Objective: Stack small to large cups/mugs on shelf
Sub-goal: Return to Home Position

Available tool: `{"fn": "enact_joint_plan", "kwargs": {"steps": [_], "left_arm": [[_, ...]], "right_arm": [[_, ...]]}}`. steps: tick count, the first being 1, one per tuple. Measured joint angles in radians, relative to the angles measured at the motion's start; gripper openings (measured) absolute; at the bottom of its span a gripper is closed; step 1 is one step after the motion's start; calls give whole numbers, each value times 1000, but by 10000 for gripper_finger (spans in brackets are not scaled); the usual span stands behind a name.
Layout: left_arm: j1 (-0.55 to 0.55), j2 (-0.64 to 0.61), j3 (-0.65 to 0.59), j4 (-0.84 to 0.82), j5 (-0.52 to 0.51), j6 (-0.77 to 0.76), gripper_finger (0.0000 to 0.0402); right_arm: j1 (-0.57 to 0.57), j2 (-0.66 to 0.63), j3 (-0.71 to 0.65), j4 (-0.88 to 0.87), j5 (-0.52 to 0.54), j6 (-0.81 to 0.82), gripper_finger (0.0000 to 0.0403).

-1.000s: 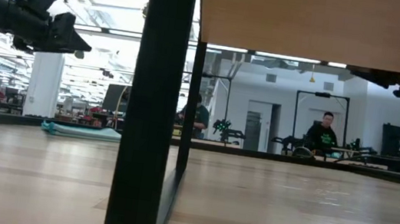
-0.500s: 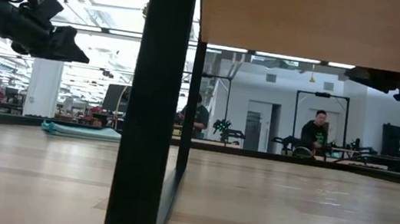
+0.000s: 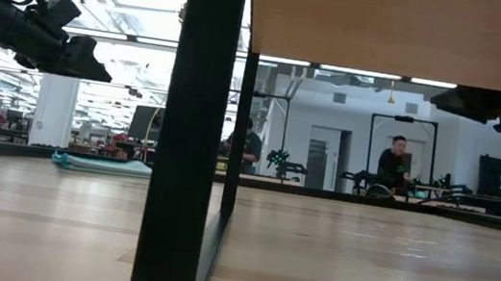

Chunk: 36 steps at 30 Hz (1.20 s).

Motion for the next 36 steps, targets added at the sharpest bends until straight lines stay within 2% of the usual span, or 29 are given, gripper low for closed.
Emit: {"fn": "enact_joint_plan", "kwargs": {"steps": [13,22,26,36], "left_arm": [[0,-9,-3,16,-42,-7,302],[0,-125,-3,21,-77,46,302],[0,-119,3,13,-123,63,302],[0,-121,10,-31,-133,71,302]], "right_arm": [[0,0,0,-107,0,19,138],[0,0,1,-141,0,20,137],[0,0,1,-142,0,20,139],[0,3,1,-144,1,20,139]]}}
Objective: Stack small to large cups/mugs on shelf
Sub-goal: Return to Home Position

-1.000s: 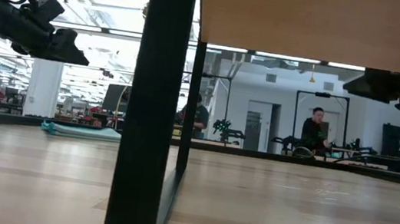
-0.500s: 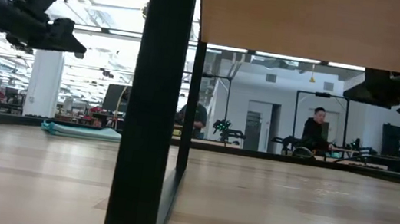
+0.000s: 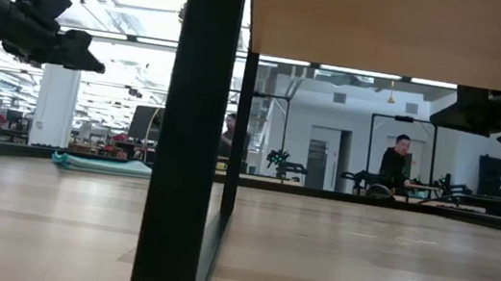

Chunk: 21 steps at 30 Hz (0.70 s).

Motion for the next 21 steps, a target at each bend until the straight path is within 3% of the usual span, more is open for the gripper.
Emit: {"fn": "enact_joint_plan", "kwargs": {"steps": [21], "left_arm": [[0,0,3,-22,0,-9,302]], "right_arm": [[0,2,0,2,8,0,139]]}}
